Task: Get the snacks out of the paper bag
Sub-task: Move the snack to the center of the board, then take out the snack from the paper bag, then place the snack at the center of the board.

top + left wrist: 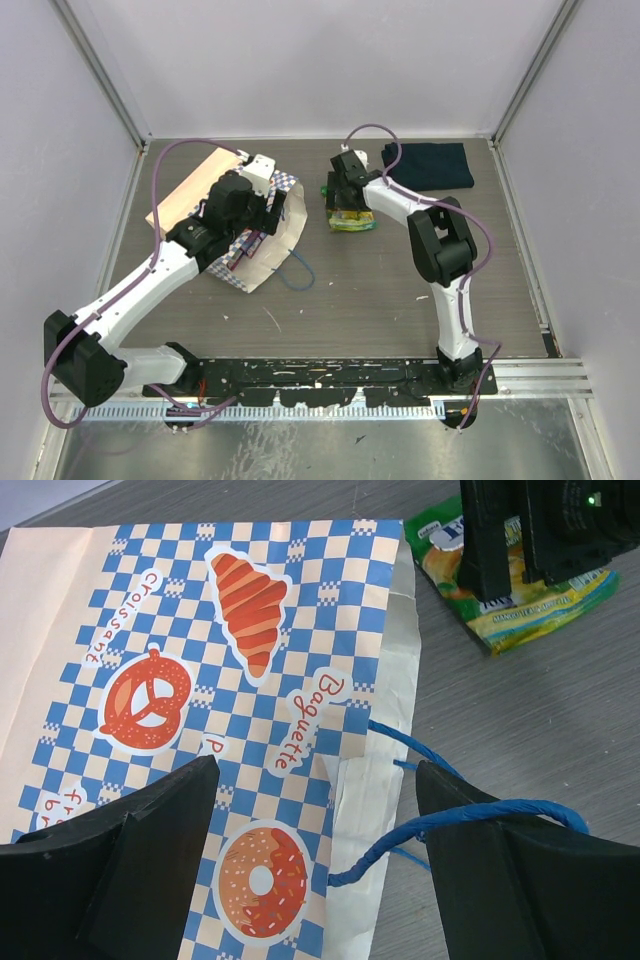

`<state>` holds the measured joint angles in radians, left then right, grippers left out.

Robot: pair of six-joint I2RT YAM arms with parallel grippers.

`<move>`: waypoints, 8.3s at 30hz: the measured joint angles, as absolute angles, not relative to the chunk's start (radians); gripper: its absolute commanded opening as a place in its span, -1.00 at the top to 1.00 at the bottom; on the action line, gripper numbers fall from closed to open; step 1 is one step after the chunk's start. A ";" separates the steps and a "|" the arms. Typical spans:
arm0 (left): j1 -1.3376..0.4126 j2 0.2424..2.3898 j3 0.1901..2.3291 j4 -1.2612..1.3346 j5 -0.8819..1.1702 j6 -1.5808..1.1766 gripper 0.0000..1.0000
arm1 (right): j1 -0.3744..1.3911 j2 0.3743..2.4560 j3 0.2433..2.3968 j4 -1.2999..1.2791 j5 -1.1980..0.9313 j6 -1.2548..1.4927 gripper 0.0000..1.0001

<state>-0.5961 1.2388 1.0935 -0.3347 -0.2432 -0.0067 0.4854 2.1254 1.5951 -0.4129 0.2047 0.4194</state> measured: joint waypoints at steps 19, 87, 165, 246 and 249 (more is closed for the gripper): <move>-0.596 1.240 1.093 -0.349 -0.252 -0.006 -0.64 | 0.436 2.171 1.612 -0.310 0.264 0.447 -0.53; -0.596 1.246 1.088 -0.342 -0.231 -0.006 -0.65 | 0.381 2.030 1.272 -0.593 0.847 0.205 0.66; -0.596 1.243 1.337 -0.743 -0.346 -0.170 -0.71 | 0.845 2.363 1.319 0.880 -0.006 1.485 0.03; -0.558 1.250 1.262 -0.515 -0.291 -0.114 -0.90 | 0.446 1.736 1.113 -0.565 0.091 0.398 -1.00; -0.556 1.250 1.260 -0.516 -0.290 -0.114 -0.90 | 0.449 1.739 1.111 -0.560 0.118 0.408 -1.00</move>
